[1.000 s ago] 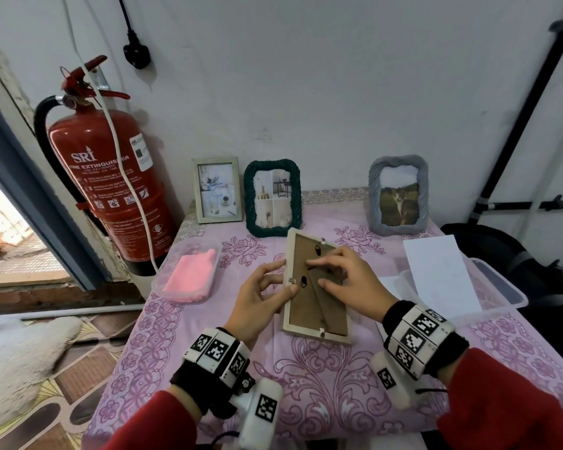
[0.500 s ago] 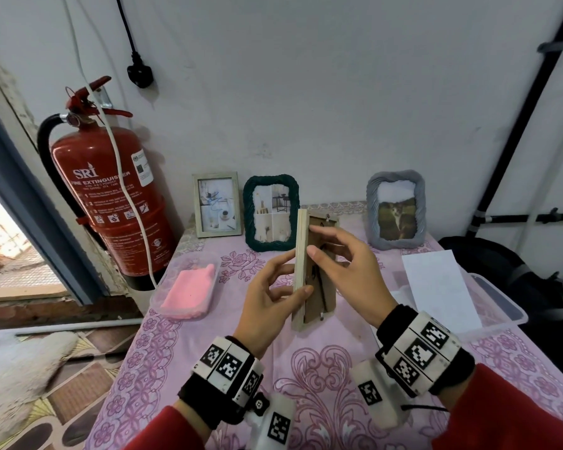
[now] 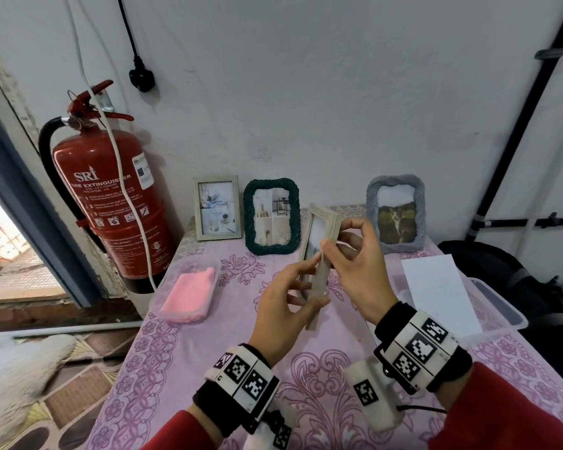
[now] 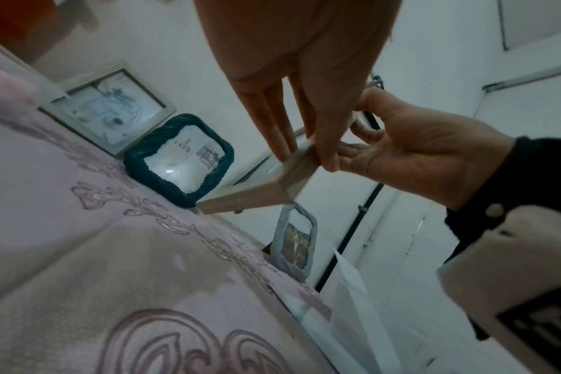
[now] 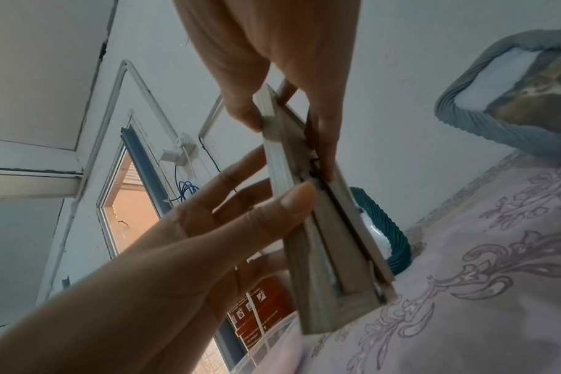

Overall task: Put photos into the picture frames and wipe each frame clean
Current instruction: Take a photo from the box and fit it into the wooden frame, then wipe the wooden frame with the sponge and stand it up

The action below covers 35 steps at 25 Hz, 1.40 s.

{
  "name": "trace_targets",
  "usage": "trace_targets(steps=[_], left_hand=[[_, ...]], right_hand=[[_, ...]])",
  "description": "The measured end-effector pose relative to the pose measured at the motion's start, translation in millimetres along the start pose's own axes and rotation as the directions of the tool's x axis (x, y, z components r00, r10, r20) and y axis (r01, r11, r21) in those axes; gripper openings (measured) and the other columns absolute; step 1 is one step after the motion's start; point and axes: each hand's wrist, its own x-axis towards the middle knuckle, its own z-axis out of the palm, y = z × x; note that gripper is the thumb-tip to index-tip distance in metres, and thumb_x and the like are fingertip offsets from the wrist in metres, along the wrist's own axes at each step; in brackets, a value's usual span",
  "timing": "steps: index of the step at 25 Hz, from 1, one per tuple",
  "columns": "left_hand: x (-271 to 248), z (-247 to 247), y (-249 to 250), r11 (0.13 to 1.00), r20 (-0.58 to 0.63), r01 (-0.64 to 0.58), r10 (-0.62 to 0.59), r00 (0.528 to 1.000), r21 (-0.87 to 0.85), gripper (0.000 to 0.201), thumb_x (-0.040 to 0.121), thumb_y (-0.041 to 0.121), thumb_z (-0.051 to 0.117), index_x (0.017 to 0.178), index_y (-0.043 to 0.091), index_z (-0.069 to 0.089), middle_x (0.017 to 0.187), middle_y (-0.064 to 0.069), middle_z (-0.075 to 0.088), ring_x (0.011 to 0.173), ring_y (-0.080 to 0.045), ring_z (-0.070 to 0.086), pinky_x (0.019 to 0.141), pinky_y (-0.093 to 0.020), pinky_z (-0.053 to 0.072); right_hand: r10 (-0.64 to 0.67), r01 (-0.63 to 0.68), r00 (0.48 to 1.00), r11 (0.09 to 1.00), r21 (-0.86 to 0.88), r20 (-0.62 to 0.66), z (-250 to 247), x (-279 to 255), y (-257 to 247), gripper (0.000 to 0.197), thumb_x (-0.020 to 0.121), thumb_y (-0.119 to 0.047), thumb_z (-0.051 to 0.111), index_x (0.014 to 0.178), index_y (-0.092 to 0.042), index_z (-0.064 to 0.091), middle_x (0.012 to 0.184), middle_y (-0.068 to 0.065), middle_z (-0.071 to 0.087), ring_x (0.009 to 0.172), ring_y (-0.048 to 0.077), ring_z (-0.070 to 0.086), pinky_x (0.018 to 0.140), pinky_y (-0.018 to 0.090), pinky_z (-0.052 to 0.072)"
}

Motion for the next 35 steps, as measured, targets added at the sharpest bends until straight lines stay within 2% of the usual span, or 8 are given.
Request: trace_targets(steps=[5,8,11,15,20,26,31,35], left_hand=[[0.2,1.1,-2.5,0.996,0.033,-0.069,0.067,0.997,0.048,0.049,0.087,0.012,0.064,0.131,0.027,0.05,0.121,0.012,0.06,0.107,-0.001,0.058,0.084,-0.02,0.049],[4.5,-5.5,-6.4,0.98,-0.152,-0.069,0.098,0.983,0.186,0.043,0.086,0.013,0.065,0.125,0.026,0.054,0.122,0.006,0.051,0.114,-0.002,0.048,0.092,-0.026,0.046],[9.9,-17.6,-12.3,0.971,-0.297,0.005,0.068,0.952,0.239,0.054,0.084,0.015,0.066,0.133,0.025,0.045,0.13,0.0,0.039,0.126,-0.011,0.038,0.104,-0.035,0.039],[13.5,-27.4,-14.4,0.995,-0.231,0.101,-0.103,0.968,-0.021,0.065,0.089,0.015,0.059,0.141,0.034,0.025,0.127,0.001,0.047,0.117,-0.012,0.05,0.083,-0.011,0.047],[11.4,-28.1,-14.6,0.899,-0.058,0.221,-0.261,0.964,-0.378,0.053,0.093,0.006,0.05,0.139,0.028,0.033,0.111,-0.011,0.066,0.093,-0.014,0.068,0.075,-0.026,0.058],[6.2,-23.3,-27.0,0.876,-0.124,0.261,-0.335,0.934,-0.405,0.052,0.092,0.004,0.052,0.137,0.026,0.038,0.107,-0.016,0.065,0.082,-0.012,0.069,0.068,-0.026,0.057],[-1.5,-23.6,-44.7,0.868,-0.139,0.366,-0.43,0.892,-0.335,0.052,0.092,0.006,0.054,0.138,0.025,0.037,0.109,-0.027,0.06,0.096,-0.033,0.063,0.088,-0.047,0.053],[-6.0,-28.5,-60.9,0.872,-0.101,0.459,-0.479,0.872,-0.167,0.054,0.092,0.008,0.053,0.141,0.02,0.033,0.109,-0.016,0.05,0.103,-0.029,0.055,0.078,-0.024,0.053]], right_hand=[[-0.012,0.013,0.999,0.999,-0.032,0.033,-5.6,3.5,-3.7,0.022,0.091,-0.002,0.052,0.11,-0.009,0.044,0.078,0.002,0.064,0.058,0.001,0.059,0.056,0.017,0.049],[-0.011,0.012,0.999,0.999,-0.036,0.032,-8.5,5.2,-4.0,0.021,0.093,-0.005,0.051,0.113,-0.008,0.043,0.071,0.001,0.061,0.053,0.004,0.053,0.054,0.021,0.046],[0.013,-0.015,0.999,0.999,0.029,0.036,-11.1,5.3,-2.9,0.019,0.094,-0.006,0.048,0.111,-0.01,0.042,0.082,0.006,0.066,0.063,0.005,0.064,0.059,0.023,0.055],[0.007,-0.007,1.0,1.0,0.023,0.015,-12.1,4.4,4.9,0.019,0.095,-0.005,0.047,0.113,-0.008,0.042,0.065,-0.01,0.067,0.052,-0.003,0.056,0.051,0.013,0.047],[0.044,-0.043,0.997,0.999,0.028,-0.055,-10.4,2.8,16.7,0.017,0.095,-0.01,0.048,0.112,-0.014,0.047,0.067,-0.008,0.066,0.056,0.008,0.053,0.053,0.021,0.047],[0.219,-0.218,0.976,0.973,-0.077,0.005,-13.6,-0.5,38.1,0.037,0.092,-0.012,0.055,0.126,-0.02,0.043,0.102,0.008,0.066,0.09,0.021,0.064,0.083,0.038,0.053],[0.365,-0.339,0.919,0.925,-0.174,0.147,-21.1,-11.9,63.1,0.057,0.082,-0.002,0.063,0.126,-0.029,0.037,0.099,0.0,0.063,0.079,0.008,0.064,0.055,0.012,0.049],[0.414,-0.342,0.889,0.884,-0.318,0.197,-26.1,-13.8,81.5,0.057,0.08,-0.003,0.067,0.129,-0.02,0.043,0.086,-0.003,0.063,0.069,0.007,0.063,0.057,0.016,0.048]])
